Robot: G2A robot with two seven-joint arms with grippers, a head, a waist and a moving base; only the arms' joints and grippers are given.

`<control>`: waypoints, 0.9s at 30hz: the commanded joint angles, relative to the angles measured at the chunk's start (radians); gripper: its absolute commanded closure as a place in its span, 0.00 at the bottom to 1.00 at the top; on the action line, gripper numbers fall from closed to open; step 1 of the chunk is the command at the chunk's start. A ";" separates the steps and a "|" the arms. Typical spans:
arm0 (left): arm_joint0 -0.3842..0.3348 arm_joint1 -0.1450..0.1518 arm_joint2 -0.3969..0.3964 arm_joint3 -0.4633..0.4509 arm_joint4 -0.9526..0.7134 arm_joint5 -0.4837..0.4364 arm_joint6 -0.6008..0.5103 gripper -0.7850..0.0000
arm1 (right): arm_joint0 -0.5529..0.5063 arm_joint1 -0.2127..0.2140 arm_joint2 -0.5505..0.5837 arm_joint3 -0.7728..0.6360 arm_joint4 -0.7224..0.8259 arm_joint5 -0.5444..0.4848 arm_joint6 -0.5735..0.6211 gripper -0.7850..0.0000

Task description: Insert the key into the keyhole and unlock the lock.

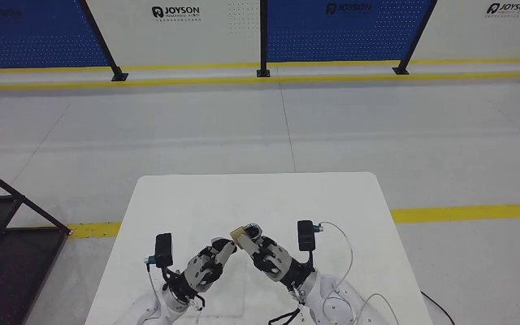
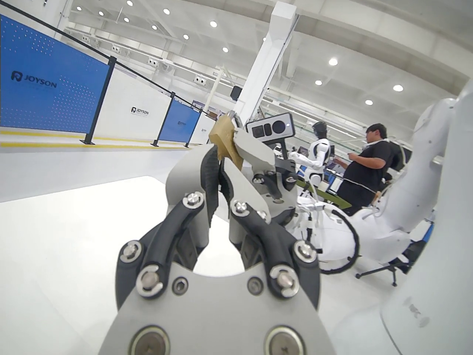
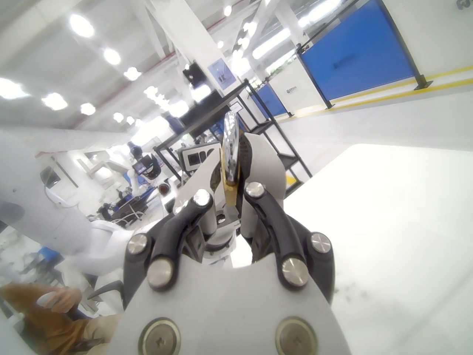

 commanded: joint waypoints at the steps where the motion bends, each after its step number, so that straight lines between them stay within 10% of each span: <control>1: 0.002 -0.003 0.001 -0.002 0.040 0.024 0.031 1.00 | 0.000 0.000 0.000 0.000 -0.001 0.001 -0.001 1.00; 27: -0.011 -0.039 0.065 0.046 0.557 0.561 0.429 1.00 | 0.003 0.001 -0.003 0.003 0.002 0.019 -0.020 1.00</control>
